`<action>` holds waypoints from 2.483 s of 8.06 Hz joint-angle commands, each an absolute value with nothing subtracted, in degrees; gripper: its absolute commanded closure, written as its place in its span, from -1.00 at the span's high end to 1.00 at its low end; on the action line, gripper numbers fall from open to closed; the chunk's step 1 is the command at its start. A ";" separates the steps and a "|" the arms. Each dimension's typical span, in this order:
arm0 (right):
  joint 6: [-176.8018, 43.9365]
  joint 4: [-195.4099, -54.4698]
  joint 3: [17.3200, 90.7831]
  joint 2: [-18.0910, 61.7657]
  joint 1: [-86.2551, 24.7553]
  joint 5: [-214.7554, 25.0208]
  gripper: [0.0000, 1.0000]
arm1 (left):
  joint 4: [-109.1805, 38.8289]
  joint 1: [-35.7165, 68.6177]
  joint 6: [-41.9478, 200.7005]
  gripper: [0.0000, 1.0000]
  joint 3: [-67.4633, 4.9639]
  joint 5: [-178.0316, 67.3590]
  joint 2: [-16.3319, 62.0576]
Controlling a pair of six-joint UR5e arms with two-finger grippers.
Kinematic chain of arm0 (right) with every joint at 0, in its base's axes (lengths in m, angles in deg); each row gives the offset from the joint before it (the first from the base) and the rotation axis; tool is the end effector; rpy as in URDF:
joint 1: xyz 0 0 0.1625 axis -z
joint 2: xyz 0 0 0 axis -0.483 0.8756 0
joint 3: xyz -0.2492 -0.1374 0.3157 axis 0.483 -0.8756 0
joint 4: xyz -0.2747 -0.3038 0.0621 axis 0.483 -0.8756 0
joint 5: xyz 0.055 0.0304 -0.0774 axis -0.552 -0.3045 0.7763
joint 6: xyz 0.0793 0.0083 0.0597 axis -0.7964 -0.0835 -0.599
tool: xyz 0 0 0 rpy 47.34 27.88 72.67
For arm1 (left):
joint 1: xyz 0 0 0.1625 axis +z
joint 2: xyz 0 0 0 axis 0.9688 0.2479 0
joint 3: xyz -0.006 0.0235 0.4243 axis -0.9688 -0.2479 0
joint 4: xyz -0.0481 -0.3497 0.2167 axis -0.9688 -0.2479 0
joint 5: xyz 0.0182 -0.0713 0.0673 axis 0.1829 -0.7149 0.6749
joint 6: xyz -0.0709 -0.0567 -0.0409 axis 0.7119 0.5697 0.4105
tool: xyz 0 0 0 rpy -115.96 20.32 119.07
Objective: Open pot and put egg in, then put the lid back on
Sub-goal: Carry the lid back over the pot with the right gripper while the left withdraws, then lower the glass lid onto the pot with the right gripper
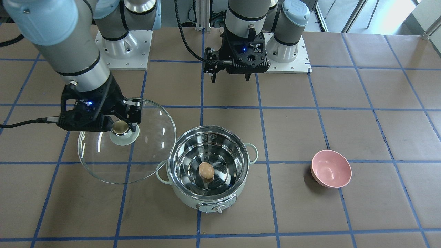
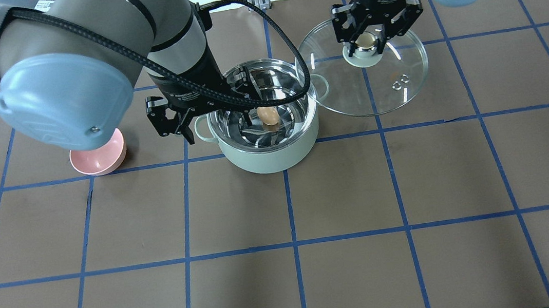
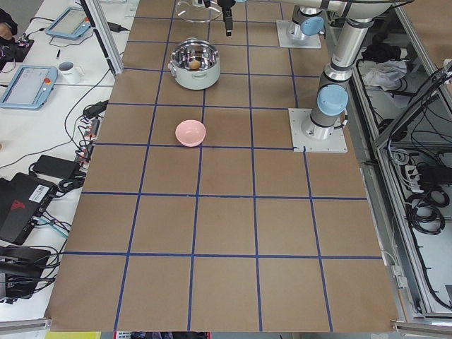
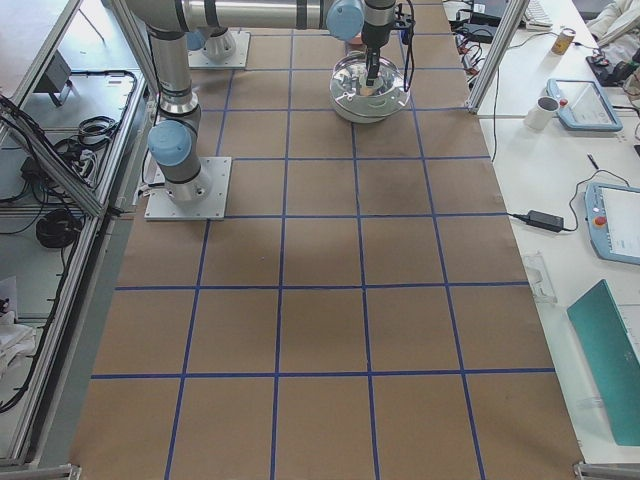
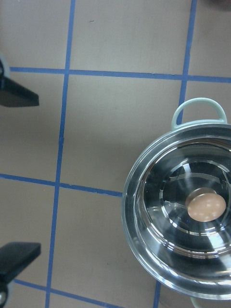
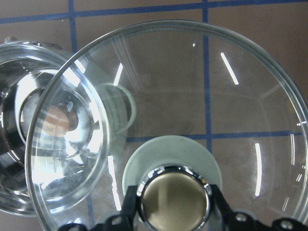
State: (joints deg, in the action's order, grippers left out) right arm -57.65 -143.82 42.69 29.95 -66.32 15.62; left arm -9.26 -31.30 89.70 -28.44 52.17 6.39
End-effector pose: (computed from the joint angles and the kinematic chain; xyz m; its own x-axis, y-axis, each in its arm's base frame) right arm 0.1900 -0.5686 0.4573 -0.9979 0.0424 -0.0485 0.0438 0.9986 -0.0287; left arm -0.2835 -0.4489 0.4759 -0.9883 -0.1433 0.0515 -0.1404 0.9885 0.0557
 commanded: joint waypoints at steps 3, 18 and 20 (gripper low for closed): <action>-68.98 -149.35 41.22 25.86 -76.22 15.69 -1.00 | -19.86 -17.55 67.07 1.00 -24.93 52.41 2.22; -77.79 -155.59 37.08 14.96 -83.35 16.22 -0.98 | -21.20 -13.65 62.36 1.00 -23.42 57.43 1.42; -77.79 -156.47 37.08 14.17 -83.27 16.31 -0.97 | -21.20 -13.65 62.36 1.00 -23.42 57.43 1.42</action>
State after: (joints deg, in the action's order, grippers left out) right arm -77.74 -155.86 37.08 14.79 -83.29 16.26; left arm -21.20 -13.70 62.35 -23.44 57.51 1.42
